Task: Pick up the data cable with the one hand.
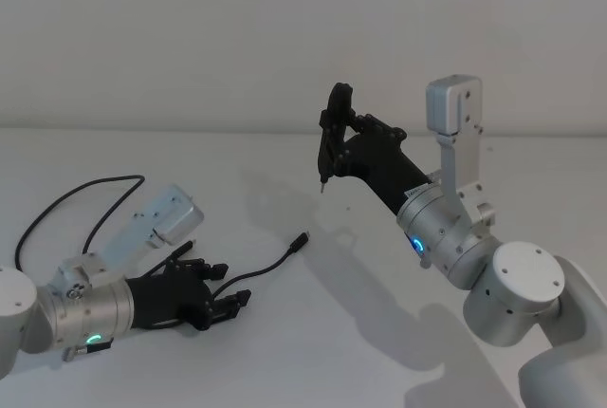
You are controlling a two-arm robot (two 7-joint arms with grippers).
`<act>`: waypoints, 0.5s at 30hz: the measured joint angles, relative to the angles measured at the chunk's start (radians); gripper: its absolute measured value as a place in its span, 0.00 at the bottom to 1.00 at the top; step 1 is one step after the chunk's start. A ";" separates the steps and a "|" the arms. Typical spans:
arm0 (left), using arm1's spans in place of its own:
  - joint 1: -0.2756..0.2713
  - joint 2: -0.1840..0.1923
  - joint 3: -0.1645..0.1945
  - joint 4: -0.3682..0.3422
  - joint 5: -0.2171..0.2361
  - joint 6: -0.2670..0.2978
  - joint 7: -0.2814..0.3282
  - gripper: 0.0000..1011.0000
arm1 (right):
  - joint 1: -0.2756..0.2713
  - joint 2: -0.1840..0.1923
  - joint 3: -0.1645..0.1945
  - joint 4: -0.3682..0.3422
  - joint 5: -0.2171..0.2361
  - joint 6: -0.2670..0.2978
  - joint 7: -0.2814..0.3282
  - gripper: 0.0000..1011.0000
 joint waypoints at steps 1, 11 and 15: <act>0.000 0.000 0.000 0.000 0.000 0.000 0.000 0.54 | 0.000 0.000 0.000 0.000 0.000 0.000 0.000 0.27; 0.000 0.001 0.000 0.000 0.000 0.001 0.001 0.48 | 0.000 0.000 0.000 0.000 0.000 0.000 0.000 0.27; 0.000 0.001 0.000 0.001 0.000 0.001 0.001 0.45 | 0.000 0.000 0.000 0.000 0.000 0.000 0.000 0.27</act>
